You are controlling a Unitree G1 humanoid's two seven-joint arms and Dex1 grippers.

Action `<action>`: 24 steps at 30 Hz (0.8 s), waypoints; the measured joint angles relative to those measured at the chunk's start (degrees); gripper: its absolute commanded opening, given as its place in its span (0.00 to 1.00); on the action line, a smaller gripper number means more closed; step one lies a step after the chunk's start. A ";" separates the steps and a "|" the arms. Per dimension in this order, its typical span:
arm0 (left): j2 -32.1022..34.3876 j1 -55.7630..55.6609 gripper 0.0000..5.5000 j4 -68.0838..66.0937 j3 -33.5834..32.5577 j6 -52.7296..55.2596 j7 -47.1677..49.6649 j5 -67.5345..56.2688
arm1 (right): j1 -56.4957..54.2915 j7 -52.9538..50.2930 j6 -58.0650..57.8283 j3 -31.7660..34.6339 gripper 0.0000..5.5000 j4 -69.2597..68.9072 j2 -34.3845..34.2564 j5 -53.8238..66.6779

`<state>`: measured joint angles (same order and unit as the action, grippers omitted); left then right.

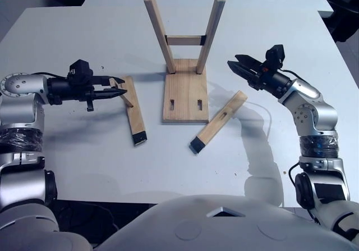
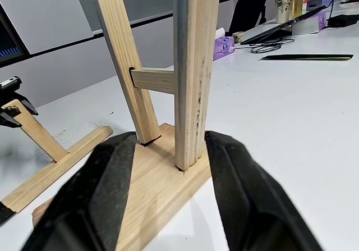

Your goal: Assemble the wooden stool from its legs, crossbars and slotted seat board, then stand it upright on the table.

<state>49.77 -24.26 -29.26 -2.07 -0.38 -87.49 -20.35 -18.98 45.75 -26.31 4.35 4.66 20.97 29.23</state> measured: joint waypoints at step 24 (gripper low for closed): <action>2.57 6.93 0.39 6.72 -5.17 6.46 10.10 1.10 | 4.16 -4.18 -0.69 0.87 0.41 -3.02 -2.87 0.22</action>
<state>52.34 -17.34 -22.54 -7.24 6.08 -77.39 -19.25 -14.81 41.58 -26.99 5.21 1.64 18.11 29.45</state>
